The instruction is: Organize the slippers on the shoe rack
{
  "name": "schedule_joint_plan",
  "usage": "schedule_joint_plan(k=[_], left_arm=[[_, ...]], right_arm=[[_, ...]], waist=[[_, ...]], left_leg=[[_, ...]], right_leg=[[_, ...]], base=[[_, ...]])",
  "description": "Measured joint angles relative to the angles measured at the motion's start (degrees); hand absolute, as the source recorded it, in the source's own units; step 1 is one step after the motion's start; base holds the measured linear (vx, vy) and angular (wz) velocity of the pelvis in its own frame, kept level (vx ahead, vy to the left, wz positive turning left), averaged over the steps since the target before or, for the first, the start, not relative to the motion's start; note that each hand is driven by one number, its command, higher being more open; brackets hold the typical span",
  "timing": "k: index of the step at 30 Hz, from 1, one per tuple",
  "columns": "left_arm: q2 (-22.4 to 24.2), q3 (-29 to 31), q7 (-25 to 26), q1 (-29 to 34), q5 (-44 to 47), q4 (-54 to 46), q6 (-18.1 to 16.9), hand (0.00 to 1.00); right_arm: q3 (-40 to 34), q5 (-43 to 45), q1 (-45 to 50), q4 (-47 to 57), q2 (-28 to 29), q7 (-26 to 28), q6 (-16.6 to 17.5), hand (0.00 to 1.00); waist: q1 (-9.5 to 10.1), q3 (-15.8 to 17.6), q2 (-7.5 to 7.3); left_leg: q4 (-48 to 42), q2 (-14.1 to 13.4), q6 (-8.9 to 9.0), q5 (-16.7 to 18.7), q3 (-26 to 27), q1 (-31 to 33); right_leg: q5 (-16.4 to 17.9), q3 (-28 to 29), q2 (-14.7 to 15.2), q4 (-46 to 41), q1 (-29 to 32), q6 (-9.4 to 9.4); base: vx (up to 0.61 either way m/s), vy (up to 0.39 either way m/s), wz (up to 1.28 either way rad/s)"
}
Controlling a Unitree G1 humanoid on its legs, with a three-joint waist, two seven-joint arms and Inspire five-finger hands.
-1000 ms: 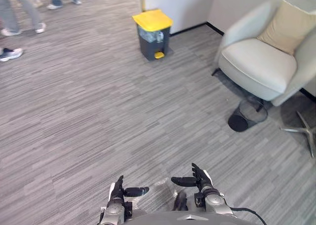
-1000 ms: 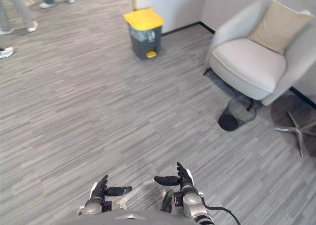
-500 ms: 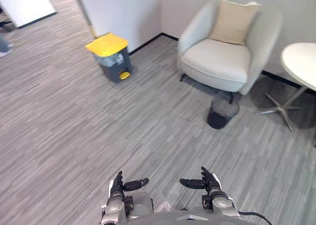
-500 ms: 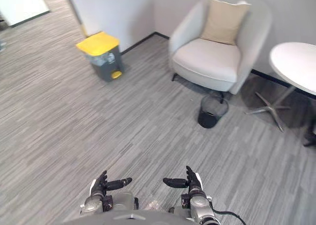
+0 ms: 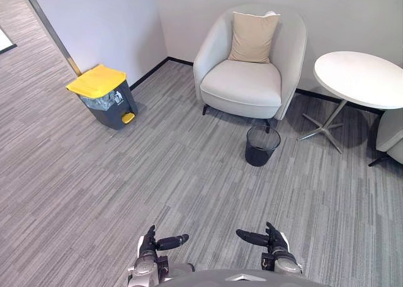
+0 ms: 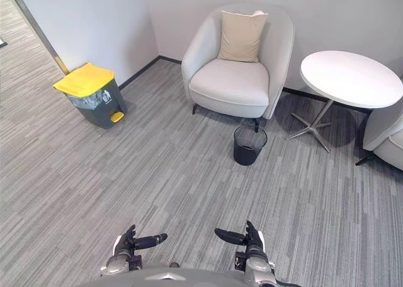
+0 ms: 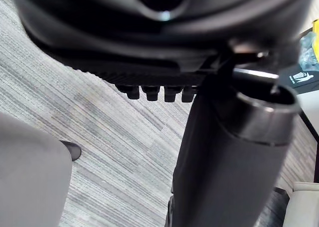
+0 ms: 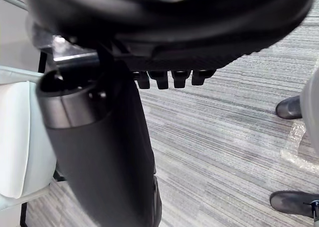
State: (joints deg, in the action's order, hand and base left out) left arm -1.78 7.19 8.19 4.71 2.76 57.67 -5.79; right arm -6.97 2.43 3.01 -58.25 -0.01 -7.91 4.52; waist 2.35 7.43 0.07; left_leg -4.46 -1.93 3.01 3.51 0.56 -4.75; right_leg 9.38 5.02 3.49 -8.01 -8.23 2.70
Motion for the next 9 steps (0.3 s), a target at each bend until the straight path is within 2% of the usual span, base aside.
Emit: schedule_joint_plan(k=[5, 9], left_arm=[[0.1, 1.1, -0.6, 0.4, 0.2, -0.1, 0.0, 1.0], [0.0, 1.2, -0.9, 0.5, 0.0, 0.0, -0.1, 1.0]], right_arm=[[-1.0, 0.4, 1.2, -1.1, -1.2, -0.1, -0.2, 1.0], [-1.0, 1.1, 2.2, -1.2, -1.5, -0.1, -0.4, 1.0]], waist=[[-0.1, -0.3, -0.52], [0.08, -0.3, -0.6]], left_leg=[[2.0, -1.0, 0.3, -0.8, 1.5, -1.1], [3.4, -2.1, 0.41, -0.8, 6.3, -2.7]], right_leg=[[-1.5, 1.1, -0.8, 1.3, 0.0, -0.16], [-3.5, 5.4, -2.1, 2.5, 0.9, -0.19]], base=[[-0.02, -0.024, -0.16], [-0.03, -0.003, -0.56]])
